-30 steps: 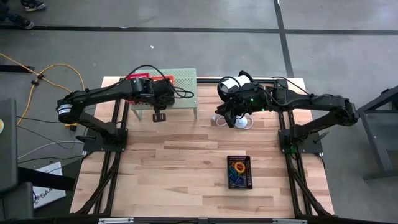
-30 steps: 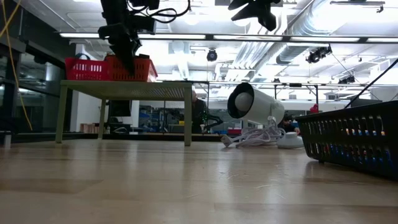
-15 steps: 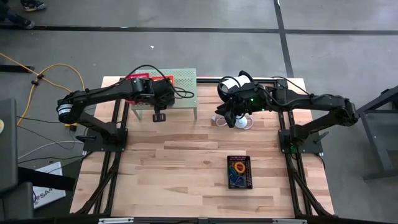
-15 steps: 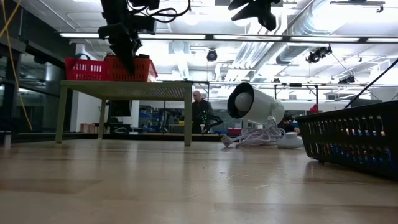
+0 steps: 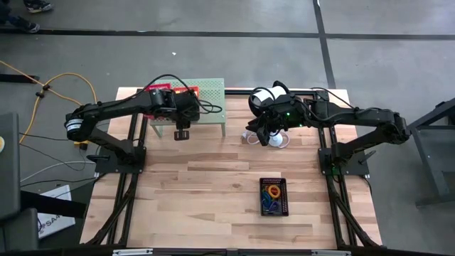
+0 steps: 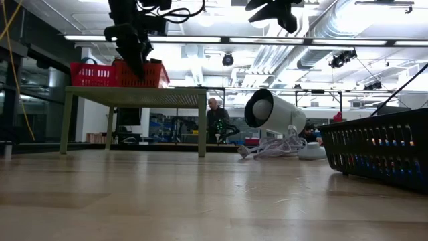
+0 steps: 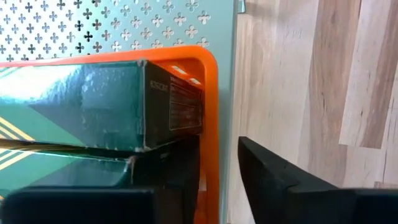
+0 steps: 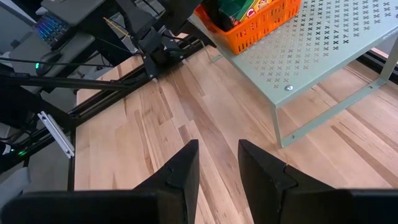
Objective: Pick & Place Office Desk Supplies
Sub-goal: Put the orange basket on the shelf, then put the black basket on the shelf
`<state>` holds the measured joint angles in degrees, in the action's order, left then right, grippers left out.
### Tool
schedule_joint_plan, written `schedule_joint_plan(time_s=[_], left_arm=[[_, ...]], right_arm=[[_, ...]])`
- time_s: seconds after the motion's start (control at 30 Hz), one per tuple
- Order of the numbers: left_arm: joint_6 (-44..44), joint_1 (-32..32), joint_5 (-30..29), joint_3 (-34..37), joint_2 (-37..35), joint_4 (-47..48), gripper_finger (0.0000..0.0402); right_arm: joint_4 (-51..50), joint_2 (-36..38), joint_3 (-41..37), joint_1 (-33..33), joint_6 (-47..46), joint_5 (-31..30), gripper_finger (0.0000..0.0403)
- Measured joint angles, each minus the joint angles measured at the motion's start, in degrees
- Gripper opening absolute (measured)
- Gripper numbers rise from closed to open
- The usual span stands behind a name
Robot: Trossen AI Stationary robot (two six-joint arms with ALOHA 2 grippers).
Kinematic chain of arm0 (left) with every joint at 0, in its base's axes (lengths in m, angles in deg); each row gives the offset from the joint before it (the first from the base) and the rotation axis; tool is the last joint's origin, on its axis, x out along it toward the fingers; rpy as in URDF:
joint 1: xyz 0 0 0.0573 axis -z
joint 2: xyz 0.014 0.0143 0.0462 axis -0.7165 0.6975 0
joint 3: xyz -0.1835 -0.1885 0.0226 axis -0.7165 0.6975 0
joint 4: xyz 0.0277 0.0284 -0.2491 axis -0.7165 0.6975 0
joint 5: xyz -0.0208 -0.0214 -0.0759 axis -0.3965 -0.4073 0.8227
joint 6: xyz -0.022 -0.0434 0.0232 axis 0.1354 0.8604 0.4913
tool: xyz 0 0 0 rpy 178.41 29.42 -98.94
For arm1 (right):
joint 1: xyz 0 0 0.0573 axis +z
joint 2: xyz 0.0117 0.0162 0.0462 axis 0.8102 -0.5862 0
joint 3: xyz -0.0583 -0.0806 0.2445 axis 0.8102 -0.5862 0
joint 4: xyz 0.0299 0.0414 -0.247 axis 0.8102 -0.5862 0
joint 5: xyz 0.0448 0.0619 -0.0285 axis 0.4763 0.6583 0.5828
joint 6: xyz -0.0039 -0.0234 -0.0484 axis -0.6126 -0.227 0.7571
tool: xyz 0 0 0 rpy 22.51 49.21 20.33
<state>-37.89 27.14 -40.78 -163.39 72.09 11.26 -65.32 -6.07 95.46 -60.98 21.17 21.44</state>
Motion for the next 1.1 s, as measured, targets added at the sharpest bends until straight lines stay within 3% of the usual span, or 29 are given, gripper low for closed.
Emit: schedule_joint_plan(time_s=[1.1], left_arm=[[0.0, 0.8, -0.7, -2.5, -5.0, 1.3, 0.0113]], right_arm=[[0.0, 0.0, 0.0, 0.0, 0.0, 0.0, 0.0099]])
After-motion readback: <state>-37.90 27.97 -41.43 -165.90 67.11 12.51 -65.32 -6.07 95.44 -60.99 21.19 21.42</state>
